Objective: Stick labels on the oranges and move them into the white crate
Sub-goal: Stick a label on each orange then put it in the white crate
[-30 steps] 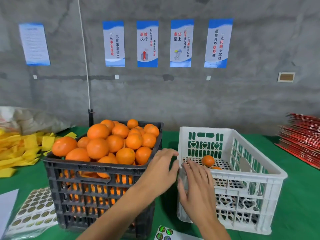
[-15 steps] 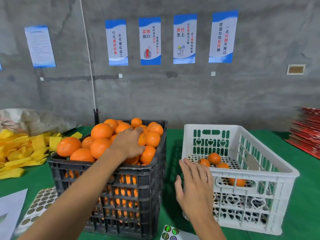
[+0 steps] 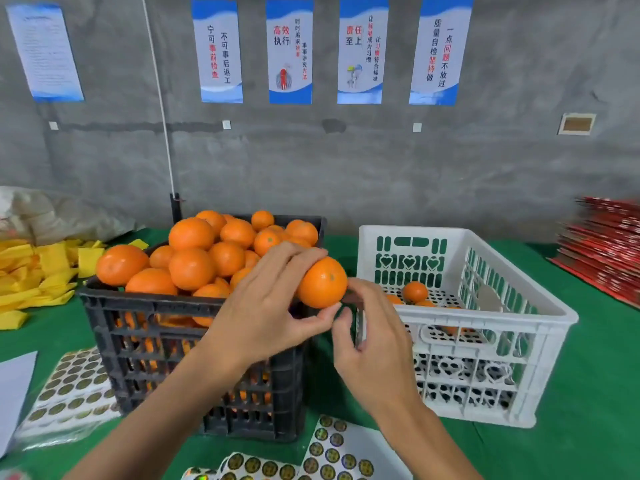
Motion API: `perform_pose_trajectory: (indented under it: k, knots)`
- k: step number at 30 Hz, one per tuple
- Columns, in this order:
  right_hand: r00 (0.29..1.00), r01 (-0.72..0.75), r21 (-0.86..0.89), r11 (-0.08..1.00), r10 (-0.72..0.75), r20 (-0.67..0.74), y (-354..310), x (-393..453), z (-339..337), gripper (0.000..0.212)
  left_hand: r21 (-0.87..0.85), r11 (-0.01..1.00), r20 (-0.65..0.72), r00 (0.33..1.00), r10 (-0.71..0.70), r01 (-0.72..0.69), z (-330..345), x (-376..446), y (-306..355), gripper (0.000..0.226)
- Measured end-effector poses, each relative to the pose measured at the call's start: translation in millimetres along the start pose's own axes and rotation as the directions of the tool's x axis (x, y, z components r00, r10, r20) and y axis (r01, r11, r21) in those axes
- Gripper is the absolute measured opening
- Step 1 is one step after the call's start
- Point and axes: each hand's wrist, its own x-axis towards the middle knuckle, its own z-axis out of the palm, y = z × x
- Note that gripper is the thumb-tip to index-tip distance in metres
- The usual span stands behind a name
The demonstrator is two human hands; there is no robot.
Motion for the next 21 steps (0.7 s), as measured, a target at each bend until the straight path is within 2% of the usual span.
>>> perform_pose_trajectory:
  k: [3, 5, 7, 9, 12, 15, 17, 19, 21]
  knots:
    - [0.999, 0.028, 0.022, 0.999, -0.028, -0.025, 6.7, -31.8, -4.2, 0.020, -0.011, 0.998, 0.041, 0.998, 0.057, -0.057, 11.7, -39.4, 12.6, 0.064]
    - [0.997, 0.038, -0.032, 0.999, -0.036, 0.064, 23.6, -60.0, -6.6, 0.016, -0.099, 0.995, 0.124, 0.992, 0.006, 0.006, 26.3, -72.3, 18.2, 0.065]
    - [0.976, 0.024, -0.125, 0.992, 0.004, 0.219, 44.0, -88.2, -9.1, 0.014, -0.167, 0.983, 0.252, 0.967, -0.027, 0.071, 47.5, -108.5, 21.7, 0.064]
    - [0.903, 0.031, -0.217, 0.976, 0.065, 0.424, 65.6, -113.4, -11.1, 0.015, -0.206, 0.959, 0.403, 0.910, -0.100, 0.196, 70.3, -144.6, 23.5, 0.065]
    - [0.738, 0.037, -0.246, 0.969, 0.139, 0.660, 91.1, -141.9, -14.6, 0.029, -0.236, 0.850, 0.563, 0.779, -0.275, 0.470, 95.4, -185.3, 24.9, 0.064]
    - [0.616, 0.016, -0.266, 0.964, 0.200, 0.762, 102.2, -157.5, -16.6, 0.051, -0.256, 0.739, 0.611, 0.696, -0.376, 0.624, 105.0, -199.9, 22.4, 0.059]
    - [0.559, 0.015, -0.279, 0.960, 0.224, 0.798, 104.5, -162.6, -17.0, 0.070, -0.290, 0.660, 0.636, 0.655, -0.408, 0.693, 105.9, -201.6, 20.5, 0.057]
    - [0.530, 0.007, -0.290, 0.957, 0.242, 0.813, 105.5, -162.8, -16.5, 0.082, -0.298, 0.623, 0.655, 0.629, -0.418, 0.724, 105.8, -202.6, 20.8, 0.057]
    - [0.521, 0.003, -0.288, 0.958, 0.244, 0.818, 107.0, -160.7, -15.1, 0.085, -0.287, 0.614, 0.670, 0.612, -0.419, 0.735, 105.2, -202.9, 21.7, 0.061]
